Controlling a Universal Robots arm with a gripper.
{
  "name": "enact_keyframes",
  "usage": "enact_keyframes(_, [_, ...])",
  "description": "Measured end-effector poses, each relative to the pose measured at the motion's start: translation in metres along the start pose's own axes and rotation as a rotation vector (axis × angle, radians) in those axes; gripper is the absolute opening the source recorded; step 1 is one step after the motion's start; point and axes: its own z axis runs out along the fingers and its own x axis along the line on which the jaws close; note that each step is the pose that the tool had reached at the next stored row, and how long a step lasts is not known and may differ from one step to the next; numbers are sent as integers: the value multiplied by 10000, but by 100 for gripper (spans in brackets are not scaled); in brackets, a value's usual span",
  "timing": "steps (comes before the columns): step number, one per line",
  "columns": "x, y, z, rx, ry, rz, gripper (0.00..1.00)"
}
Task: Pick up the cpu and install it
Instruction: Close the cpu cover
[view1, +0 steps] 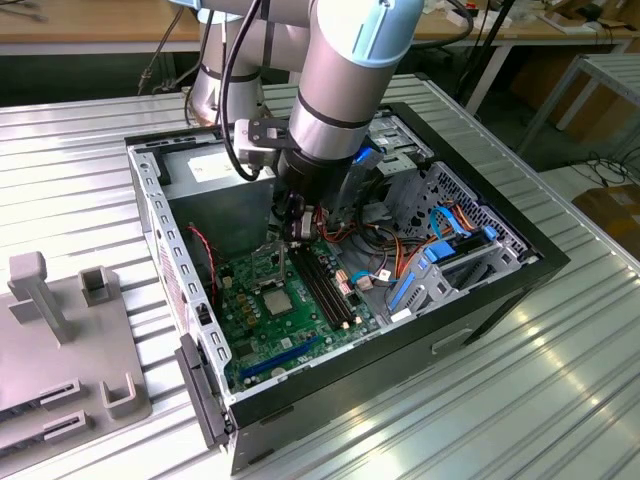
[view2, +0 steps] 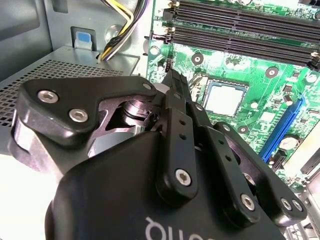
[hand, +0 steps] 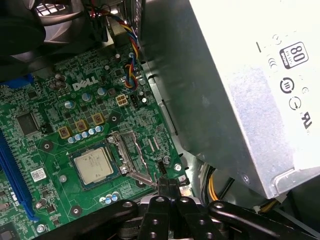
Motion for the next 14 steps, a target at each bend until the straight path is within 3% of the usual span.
enact_keyframes(14, [-3, 2, -29, 0, -1, 0, 11])
